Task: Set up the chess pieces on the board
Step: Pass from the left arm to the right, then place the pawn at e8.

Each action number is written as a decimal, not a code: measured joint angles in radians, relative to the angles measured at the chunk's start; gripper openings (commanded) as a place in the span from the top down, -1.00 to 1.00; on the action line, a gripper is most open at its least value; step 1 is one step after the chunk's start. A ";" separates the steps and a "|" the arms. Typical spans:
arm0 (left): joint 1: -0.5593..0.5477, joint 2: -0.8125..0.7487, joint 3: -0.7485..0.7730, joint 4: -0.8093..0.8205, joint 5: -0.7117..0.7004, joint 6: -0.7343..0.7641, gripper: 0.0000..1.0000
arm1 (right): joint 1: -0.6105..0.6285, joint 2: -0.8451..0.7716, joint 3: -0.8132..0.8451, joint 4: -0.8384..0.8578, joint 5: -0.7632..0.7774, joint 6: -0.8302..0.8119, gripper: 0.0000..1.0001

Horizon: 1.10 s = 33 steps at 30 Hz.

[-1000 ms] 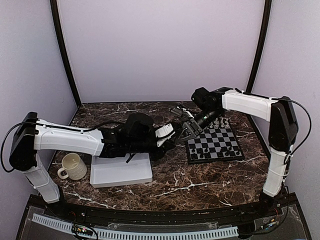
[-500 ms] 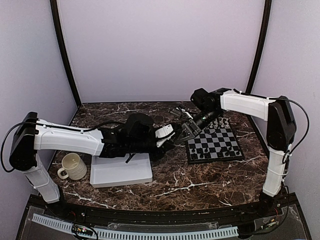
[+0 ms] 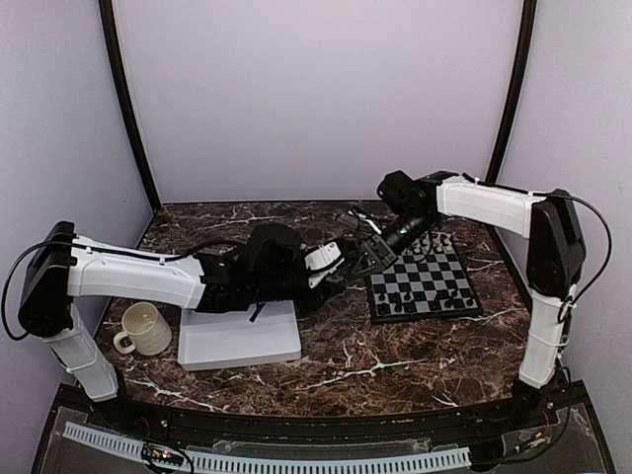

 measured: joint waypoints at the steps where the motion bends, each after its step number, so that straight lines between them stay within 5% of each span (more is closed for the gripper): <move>1: 0.000 -0.001 -0.005 0.005 -0.008 0.001 0.17 | -0.005 -0.002 -0.002 0.002 0.018 -0.007 0.93; 13: 0.000 -0.019 -0.063 0.032 -0.091 0.002 0.13 | -0.271 -0.260 -0.264 0.098 0.370 -0.051 0.93; 24: 0.000 -0.019 -0.062 0.035 -0.095 -0.008 0.12 | -0.280 -0.347 -0.441 0.183 0.671 -0.062 0.93; 33: 0.000 -0.019 -0.060 0.035 -0.096 -0.014 0.11 | -0.280 -0.338 -0.462 0.222 0.763 -0.060 0.90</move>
